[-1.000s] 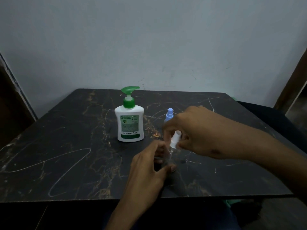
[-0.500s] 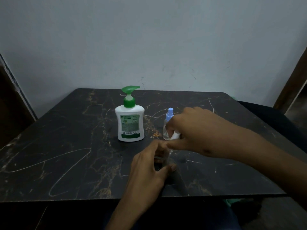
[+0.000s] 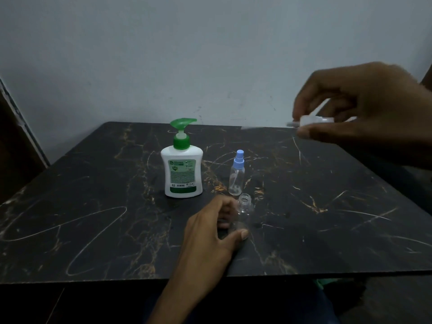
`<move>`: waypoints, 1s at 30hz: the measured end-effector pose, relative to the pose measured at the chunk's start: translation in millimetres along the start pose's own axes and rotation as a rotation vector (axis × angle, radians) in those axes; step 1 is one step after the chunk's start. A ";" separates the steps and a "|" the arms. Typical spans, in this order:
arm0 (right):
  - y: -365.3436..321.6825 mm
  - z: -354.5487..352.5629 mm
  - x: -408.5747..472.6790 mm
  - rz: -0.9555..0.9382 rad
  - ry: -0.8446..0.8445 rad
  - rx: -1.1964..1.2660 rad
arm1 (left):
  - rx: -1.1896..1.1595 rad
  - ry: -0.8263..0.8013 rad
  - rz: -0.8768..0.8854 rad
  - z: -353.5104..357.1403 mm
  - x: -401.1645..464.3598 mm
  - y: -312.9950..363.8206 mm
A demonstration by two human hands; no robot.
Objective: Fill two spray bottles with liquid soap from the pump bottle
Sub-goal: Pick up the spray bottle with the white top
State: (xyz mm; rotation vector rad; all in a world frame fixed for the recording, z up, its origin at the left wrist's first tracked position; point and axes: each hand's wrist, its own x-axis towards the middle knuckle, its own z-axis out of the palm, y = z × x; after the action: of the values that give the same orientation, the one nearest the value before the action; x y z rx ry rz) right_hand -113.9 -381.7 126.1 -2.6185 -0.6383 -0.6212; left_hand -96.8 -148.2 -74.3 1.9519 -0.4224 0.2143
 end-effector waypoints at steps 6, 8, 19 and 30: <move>66.5 77.5 -1.2 0.355 0.116 0.044 | 0.011 0.000 -0.010 1.1 0.1 -1.4; 77.6 108.4 1.4 0.421 0.080 0.046 | 0.016 -0.005 -0.008 0.5 -0.2 -1.2; 46.0 141.9 -7.4 0.375 0.464 0.126 | 0.019 -0.011 -0.011 0.9 0.1 -1.4; 19.7 189.4 -14.3 0.139 0.135 -0.003 | -0.105 0.227 -0.041 -9.3 -15.0 -7.1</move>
State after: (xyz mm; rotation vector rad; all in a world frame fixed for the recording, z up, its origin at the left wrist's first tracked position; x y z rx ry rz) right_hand -53.6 -318.1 -43.6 -2.5703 -0.4114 -0.7479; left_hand -107.5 -134.2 -81.6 1.8071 -0.2397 0.3754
